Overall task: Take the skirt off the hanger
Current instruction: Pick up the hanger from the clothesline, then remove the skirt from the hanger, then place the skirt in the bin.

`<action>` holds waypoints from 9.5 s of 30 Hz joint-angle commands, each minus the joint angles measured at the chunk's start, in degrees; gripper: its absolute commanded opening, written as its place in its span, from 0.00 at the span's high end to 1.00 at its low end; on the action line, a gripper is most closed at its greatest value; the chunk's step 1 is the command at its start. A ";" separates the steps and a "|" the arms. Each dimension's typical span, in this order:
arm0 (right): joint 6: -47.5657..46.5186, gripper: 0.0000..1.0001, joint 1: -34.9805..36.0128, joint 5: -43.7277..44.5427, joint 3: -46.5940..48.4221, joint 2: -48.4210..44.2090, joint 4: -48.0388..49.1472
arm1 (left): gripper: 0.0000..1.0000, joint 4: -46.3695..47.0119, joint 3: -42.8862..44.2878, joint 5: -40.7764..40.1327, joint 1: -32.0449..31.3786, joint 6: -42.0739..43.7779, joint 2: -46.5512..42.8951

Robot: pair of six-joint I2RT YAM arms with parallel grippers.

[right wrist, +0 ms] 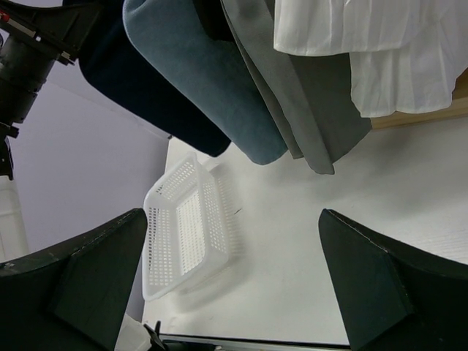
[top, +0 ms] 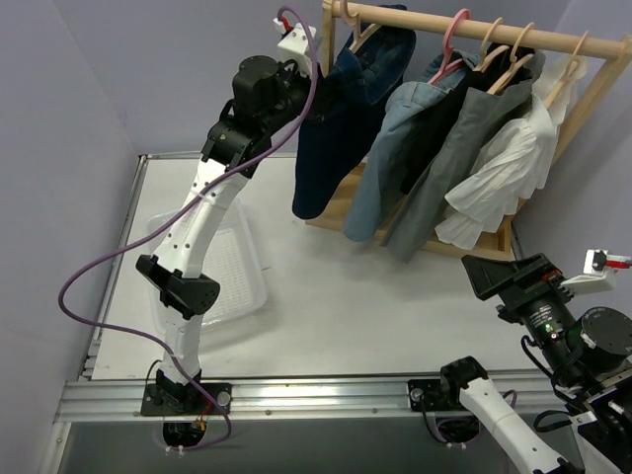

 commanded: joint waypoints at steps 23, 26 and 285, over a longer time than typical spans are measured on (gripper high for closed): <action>-12.65 0.02 -0.38 -8.05 -6.53 12.66 4.39 | 0.98 -5.85 -62.20 7.42 0.95 -9.79 -53.13; -11.07 0.06 -0.30 -11.67 -8.38 14.59 8.52 | 0.98 -7.70 -67.32 12.68 0.95 -10.31 -57.88; 6.25 1.00 48.04 27.52 -11.72 9.76 31.12 | 0.98 -3.49 -53.70 11.56 28.10 -1.53 -52.62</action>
